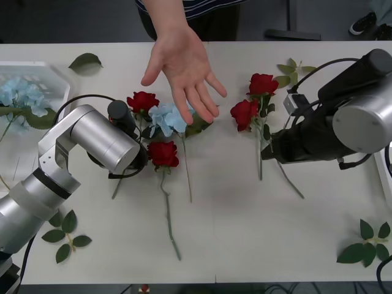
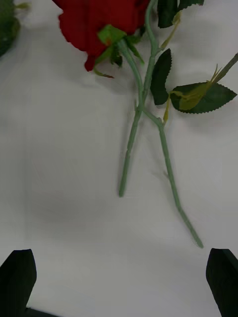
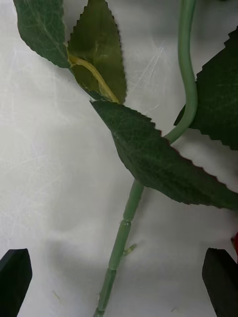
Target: Place the red flowers into the right box and the blue flowers into the left box. If a person shows an open palm, hand one flower to the person first, then continue sorting.
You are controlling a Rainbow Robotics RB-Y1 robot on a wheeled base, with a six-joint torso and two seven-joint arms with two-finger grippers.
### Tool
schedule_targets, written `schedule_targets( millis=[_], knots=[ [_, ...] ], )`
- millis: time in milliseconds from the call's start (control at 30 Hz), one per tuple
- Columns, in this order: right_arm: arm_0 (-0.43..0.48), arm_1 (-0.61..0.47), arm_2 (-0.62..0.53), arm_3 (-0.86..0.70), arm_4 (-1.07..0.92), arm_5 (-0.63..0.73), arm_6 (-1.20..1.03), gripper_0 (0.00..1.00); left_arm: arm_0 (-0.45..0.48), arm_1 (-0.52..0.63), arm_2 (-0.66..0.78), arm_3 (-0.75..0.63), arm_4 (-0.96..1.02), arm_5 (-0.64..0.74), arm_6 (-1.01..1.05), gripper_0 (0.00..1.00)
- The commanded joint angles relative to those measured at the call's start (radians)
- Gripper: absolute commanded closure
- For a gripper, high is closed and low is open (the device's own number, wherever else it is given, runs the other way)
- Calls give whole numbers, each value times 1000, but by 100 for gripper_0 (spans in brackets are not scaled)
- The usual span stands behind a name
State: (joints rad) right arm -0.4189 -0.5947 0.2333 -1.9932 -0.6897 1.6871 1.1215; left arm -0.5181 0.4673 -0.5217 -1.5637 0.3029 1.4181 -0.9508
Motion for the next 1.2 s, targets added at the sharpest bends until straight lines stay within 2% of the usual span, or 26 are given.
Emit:
schedule_targets(
  millis=[33, 267, 467, 1200],
  knots=[
    [-8, 24, 15, 86, 67, -63, 141, 0, -34, -4, 6, -19, 1, 2, -28, 0],
    [-8, 58, 24, 249, 156, -162, 270, 0, -34, -3, 6, -19, -1, 2, -31, 0],
    [-8, 81, 66, 358, 217, -310, 293, 0, -34, -3, 6, -19, -1, 2, -31, 0],
    [-8, 150, 164, 560, 371, -629, 294, 0, -34, -3, 6, -19, -1, 2, -31, 0]
  ],
)
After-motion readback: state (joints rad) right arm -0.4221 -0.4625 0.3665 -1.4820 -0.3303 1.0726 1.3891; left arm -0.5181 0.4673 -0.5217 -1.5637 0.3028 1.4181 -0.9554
